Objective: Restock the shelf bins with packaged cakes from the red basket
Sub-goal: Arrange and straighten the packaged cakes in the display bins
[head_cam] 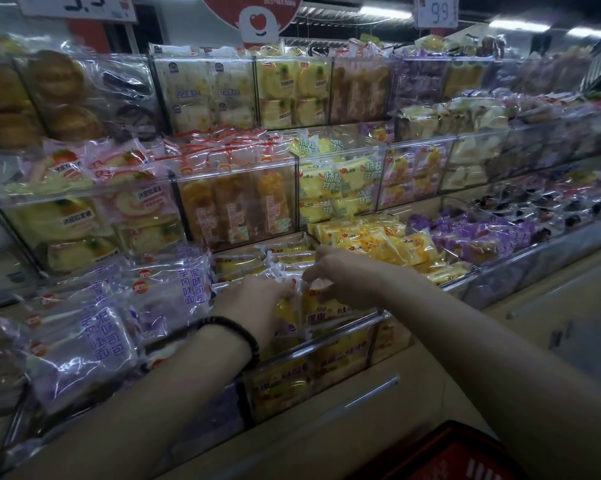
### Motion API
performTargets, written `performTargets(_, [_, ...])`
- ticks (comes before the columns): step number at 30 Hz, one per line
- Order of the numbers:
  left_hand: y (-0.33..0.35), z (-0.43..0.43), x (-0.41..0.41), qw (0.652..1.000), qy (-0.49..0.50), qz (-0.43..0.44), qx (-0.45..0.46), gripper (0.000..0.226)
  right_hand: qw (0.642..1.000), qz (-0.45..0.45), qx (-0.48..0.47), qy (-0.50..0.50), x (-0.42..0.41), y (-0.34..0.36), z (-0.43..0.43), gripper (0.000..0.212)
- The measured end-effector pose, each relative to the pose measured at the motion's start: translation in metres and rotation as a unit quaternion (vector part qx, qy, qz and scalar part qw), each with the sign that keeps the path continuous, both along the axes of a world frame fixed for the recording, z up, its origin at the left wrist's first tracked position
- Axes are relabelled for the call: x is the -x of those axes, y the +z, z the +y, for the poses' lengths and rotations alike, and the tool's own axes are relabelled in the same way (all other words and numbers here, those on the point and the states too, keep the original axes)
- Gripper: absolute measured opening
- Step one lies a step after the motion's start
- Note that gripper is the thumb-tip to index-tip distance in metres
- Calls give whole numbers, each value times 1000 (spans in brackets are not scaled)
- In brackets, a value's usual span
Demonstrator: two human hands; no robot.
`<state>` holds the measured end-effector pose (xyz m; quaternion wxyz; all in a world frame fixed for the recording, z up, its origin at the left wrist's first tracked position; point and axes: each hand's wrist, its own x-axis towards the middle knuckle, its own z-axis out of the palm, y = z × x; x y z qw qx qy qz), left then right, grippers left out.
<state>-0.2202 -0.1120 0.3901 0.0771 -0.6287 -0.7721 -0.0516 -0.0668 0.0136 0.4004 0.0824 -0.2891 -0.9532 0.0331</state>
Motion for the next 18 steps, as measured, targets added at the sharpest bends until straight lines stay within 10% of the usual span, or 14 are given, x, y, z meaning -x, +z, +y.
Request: performTargets(18, [-23,6,5,999,36,20,9,50,998,-20,-52,-34,7,-10,1,57])
